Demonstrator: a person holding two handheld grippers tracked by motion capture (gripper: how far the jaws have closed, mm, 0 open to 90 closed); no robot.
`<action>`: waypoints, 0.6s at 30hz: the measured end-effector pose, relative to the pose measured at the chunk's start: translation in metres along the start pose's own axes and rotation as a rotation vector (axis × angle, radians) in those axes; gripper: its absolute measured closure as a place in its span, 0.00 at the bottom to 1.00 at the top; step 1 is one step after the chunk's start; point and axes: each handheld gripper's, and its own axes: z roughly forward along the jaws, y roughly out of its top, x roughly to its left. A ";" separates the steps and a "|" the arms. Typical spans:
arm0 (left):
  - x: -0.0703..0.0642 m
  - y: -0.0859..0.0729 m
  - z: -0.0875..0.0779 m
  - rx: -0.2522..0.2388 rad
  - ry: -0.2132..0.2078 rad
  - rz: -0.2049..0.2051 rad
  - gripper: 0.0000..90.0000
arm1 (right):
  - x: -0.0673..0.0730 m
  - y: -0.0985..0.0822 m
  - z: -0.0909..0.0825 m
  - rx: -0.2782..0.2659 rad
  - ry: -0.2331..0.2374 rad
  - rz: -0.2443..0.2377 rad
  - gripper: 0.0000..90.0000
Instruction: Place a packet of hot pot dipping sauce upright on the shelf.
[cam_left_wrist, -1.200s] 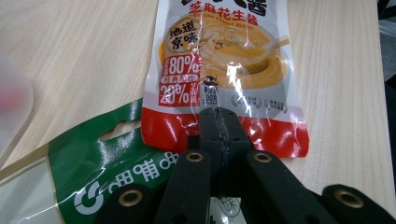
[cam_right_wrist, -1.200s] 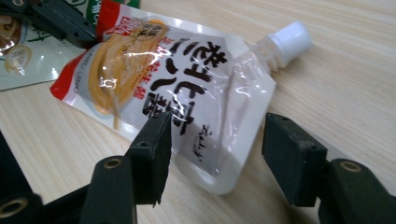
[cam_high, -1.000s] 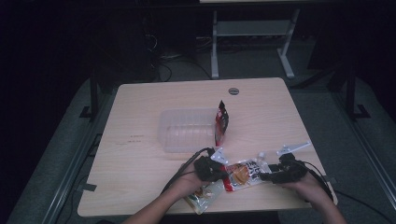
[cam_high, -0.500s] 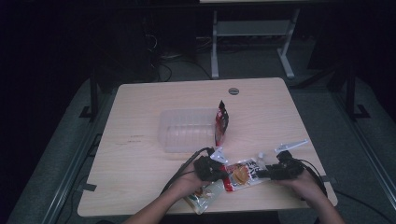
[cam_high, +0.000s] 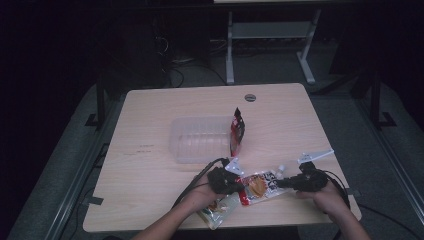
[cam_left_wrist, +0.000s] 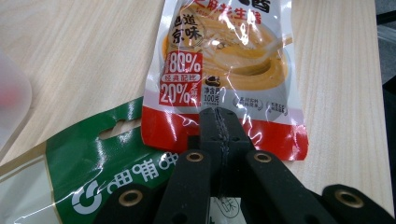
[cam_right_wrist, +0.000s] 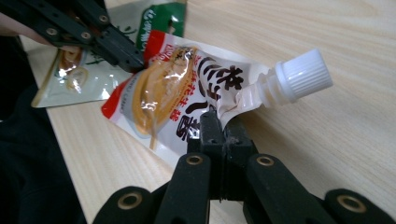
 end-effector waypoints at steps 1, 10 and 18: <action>0.001 0.000 0.000 0.004 -0.002 0.002 1.00 | 0.001 0.000 -0.001 -0.004 0.003 -0.004 0.99; 0.002 0.000 -0.001 0.000 -0.008 -0.006 1.00 | 0.012 0.004 -0.012 -0.102 0.073 -0.029 1.00; 0.003 0.000 -0.003 -0.001 -0.016 -0.015 1.00 | 0.021 0.008 -0.016 -0.173 0.163 -0.035 1.00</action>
